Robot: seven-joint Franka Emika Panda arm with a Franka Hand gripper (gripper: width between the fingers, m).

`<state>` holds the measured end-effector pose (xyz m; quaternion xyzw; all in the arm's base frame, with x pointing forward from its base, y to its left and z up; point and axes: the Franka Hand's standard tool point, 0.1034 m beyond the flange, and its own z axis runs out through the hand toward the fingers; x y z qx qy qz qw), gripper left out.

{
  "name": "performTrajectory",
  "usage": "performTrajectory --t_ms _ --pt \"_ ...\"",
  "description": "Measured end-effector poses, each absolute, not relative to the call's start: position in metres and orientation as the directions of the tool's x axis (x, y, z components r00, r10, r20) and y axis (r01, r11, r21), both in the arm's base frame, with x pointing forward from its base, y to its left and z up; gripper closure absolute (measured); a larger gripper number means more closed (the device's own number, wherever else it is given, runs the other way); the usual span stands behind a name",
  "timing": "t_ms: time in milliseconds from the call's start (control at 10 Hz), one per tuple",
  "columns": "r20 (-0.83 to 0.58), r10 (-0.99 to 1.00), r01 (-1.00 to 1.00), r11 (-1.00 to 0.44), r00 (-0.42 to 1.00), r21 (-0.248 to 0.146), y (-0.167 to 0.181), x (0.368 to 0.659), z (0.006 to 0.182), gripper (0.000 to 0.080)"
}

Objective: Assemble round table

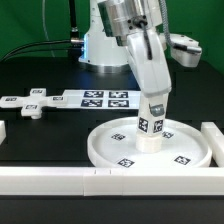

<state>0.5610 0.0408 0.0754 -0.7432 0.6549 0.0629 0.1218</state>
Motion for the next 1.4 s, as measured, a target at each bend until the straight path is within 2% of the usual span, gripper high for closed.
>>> performTrajectory --t_ms 300,400,700,800,1300,1400 --pt "-0.223 -0.906 -0.931 -0.331 0.359 -0.153 0.0406 0.5607 0.0748 0.0151" --pt "-0.197 -0.861 -0.882 -0.443 0.468 -0.161 0.0396 0.5596 0.0744 0.0151" --pt "-0.128 -0.607 -0.620 -0.770 0.784 -0.150 0.0422 0.5615 0.0782 0.0151" --pt "-0.120 -0.516 -0.530 -0.833 0.848 -0.161 0.0417 0.5646 0.0770 0.0151" --pt "-0.053 -0.215 -0.221 -0.957 0.975 -0.188 0.0350 0.5654 0.0733 0.0151" --pt "-0.034 -0.104 -0.108 -0.979 0.994 -0.176 0.0366 0.5658 0.0738 0.0151"
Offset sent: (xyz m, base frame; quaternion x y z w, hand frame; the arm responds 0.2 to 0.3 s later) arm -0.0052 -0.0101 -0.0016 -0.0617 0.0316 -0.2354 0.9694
